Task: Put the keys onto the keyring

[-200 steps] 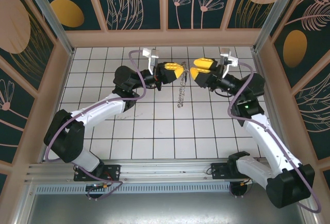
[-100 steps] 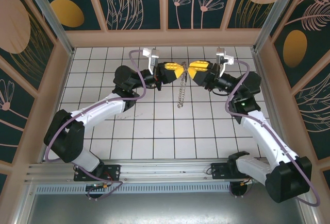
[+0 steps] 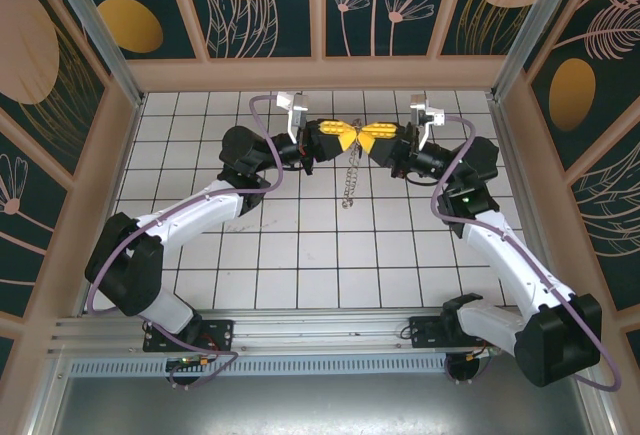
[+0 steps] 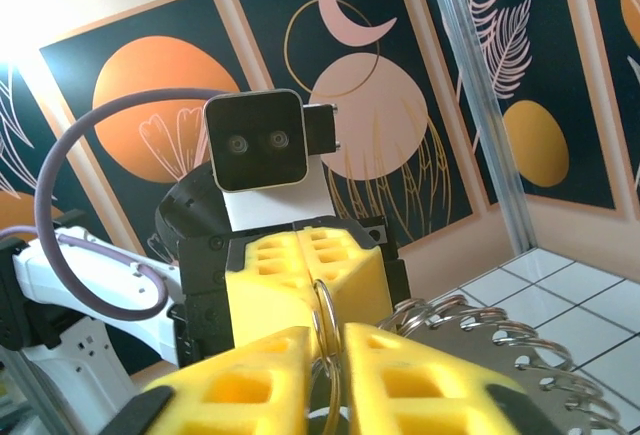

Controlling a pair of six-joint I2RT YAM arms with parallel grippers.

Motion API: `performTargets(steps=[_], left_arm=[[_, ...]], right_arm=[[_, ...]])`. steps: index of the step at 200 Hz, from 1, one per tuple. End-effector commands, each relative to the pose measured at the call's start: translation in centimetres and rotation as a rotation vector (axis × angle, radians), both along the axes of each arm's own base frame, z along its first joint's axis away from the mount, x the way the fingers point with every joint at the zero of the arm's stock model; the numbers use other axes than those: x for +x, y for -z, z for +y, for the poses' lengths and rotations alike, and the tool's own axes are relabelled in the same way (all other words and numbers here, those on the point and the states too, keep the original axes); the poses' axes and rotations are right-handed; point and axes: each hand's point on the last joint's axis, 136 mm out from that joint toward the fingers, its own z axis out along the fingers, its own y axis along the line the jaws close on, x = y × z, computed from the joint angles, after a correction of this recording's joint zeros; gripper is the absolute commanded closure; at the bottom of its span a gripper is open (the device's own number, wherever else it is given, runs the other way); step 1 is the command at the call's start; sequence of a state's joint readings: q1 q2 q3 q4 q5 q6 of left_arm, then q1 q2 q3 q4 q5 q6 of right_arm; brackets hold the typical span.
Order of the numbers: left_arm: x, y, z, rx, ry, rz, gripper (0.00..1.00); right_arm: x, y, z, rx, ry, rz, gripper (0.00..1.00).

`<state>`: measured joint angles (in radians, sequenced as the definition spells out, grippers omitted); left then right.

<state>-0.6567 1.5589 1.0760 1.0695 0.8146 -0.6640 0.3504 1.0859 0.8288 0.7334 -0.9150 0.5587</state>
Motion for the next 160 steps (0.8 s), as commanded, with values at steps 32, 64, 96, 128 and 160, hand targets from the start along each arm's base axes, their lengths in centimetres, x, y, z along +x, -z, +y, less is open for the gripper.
performTargets(steps=[32, 64, 96, 128, 160], left_arm=[[-0.82, -1.95, 0.13, -0.039, 0.026, -0.046, 1.00], [-0.85, -1.77, 0.03, -0.039, 0.031, -0.041, 1.00], [-0.85, -1.66, 0.02, -0.038, 0.035, -0.038, 1.00], [-0.91, -1.68, -0.07, -0.036, 0.040, -0.036, 1.00], [-0.28, -1.42, -0.30, -0.018, 0.015, -0.013, 1.00]], right_arm=[[-0.85, -1.15, 0.19, 0.015, -0.020, -0.058, 0.99], [-0.81, -1.41, 0.17, 0.020, -0.019, -0.063, 0.96], [-0.82, -1.44, 0.27, 0.021, -0.023, -0.063, 0.93], [-0.93, -1.47, 0.40, 0.020, -0.031, -0.068, 1.00], [-0.34, -1.20, 0.29, -0.008, 0.011, -0.068, 1.00]])
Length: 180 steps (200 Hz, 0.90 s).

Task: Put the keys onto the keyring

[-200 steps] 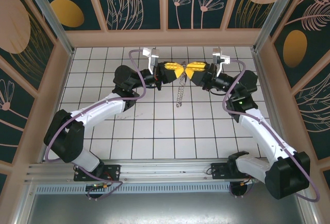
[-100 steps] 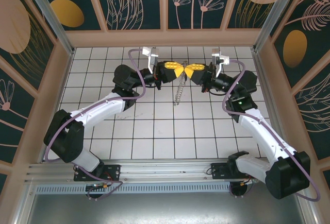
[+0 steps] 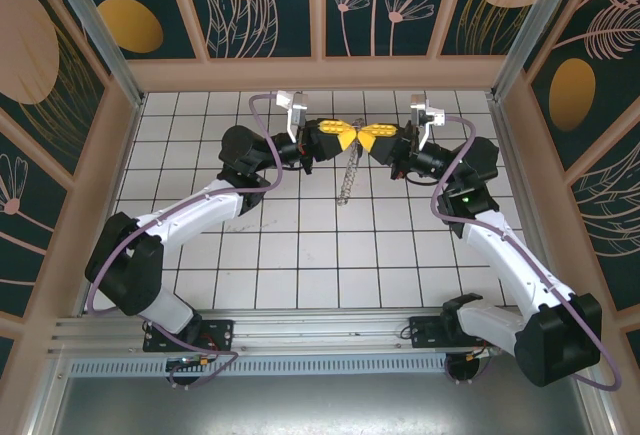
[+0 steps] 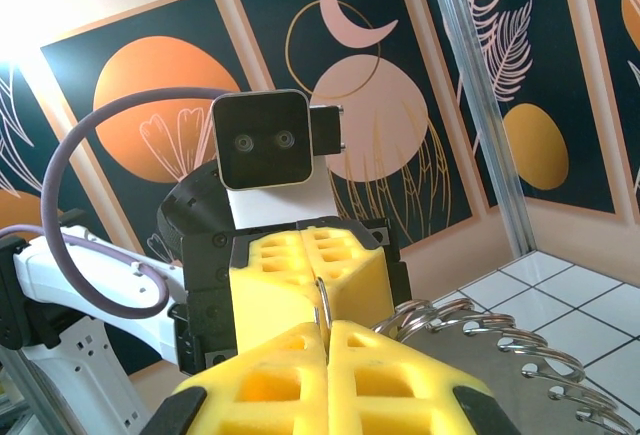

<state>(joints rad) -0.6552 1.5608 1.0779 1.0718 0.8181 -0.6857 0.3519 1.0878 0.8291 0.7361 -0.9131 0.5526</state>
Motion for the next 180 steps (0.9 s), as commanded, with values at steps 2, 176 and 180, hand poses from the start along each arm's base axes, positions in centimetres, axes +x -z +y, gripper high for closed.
performTargets(steps=[2, 176, 180], left_arm=[[-0.2, -1.4, -0.3, -0.015, 0.001, -0.030, 0.98], [2.1, 0.6, 1.5, 0.368, -0.015, -0.200, 0.60], [2.1, 0.8, 1.5, 0.373, -0.008, -0.199, 0.60]], right_arm=[[-0.3, -1.2, 0.2, -0.012, 0.014, -0.060, 1.00], [0.7, 0.5, -0.7, -0.233, -0.023, -0.079, 1.00], [0.7, 0.5, -0.7, -0.234, -0.027, -0.080, 1.00]])
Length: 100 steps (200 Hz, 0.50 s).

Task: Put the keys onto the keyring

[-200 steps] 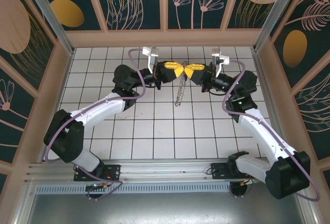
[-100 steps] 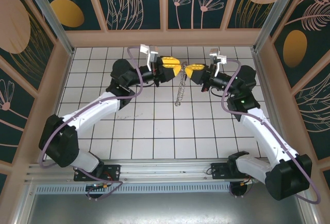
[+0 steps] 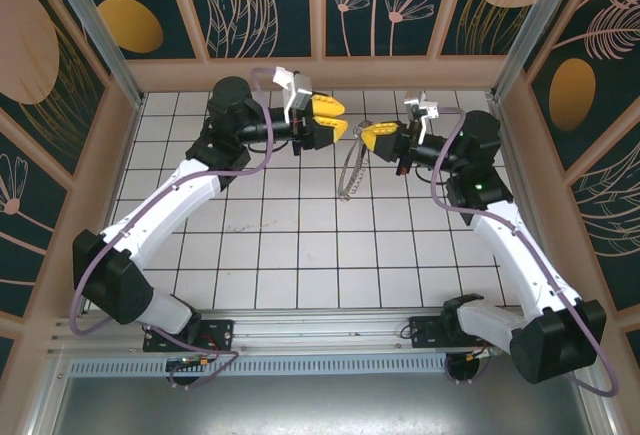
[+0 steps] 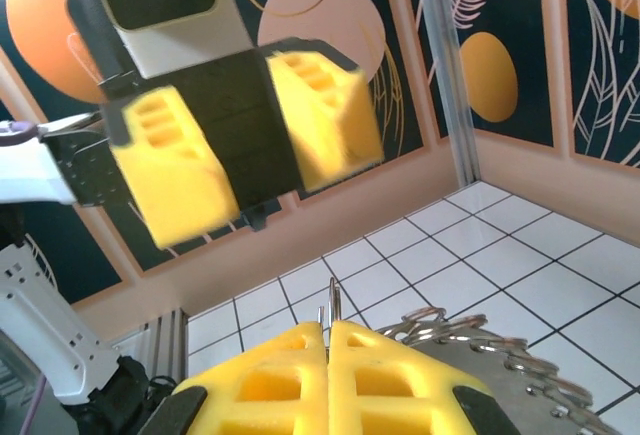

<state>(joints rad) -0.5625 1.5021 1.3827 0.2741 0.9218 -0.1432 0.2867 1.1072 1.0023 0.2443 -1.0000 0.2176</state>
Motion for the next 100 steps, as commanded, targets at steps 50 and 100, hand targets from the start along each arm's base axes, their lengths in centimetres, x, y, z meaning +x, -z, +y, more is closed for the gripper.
performTargets(steps=[50, 100], left_arm=[[-0.99, 2.14, -0.35, 0.084, 0.143, 0.019, 0.58], [-1.17, 2.34, -0.71, 0.075, 0.201, 0.049, 0.57]], right_arm=[[-1.02, -1.58, 0.25, -0.021, -0.082, -0.069, 1.00], [-1.06, -1.53, 0.35, -0.018, -0.093, -0.066, 1.00]])
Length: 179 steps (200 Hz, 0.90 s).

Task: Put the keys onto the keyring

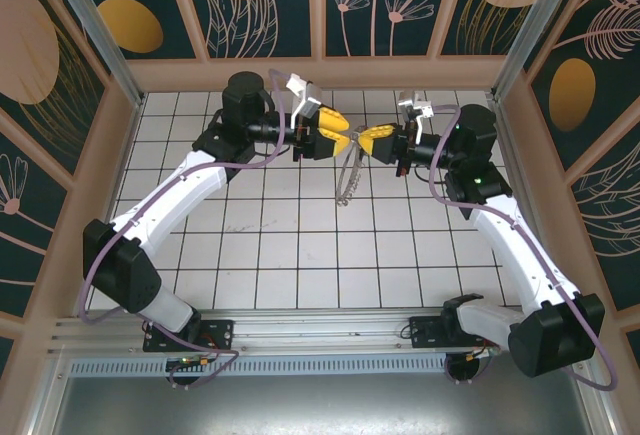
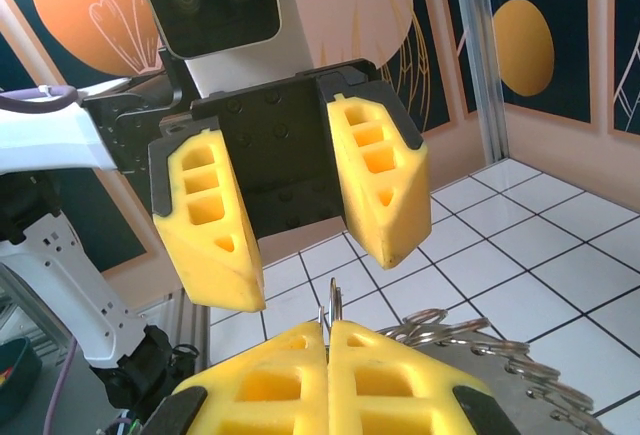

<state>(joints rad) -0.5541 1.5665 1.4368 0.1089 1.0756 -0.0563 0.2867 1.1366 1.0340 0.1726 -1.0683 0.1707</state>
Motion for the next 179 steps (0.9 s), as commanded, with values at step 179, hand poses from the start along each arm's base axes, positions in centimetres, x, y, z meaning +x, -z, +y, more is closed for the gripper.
performTargets(steps=[179], left_arm=[[-0.9, -0.3, -1.6, -0.045, 0.143, 0.046, 0.65]], right_arm=[[-0.5, -2.2, 0.0, 0.032, -0.028, -0.081, 1.00]])
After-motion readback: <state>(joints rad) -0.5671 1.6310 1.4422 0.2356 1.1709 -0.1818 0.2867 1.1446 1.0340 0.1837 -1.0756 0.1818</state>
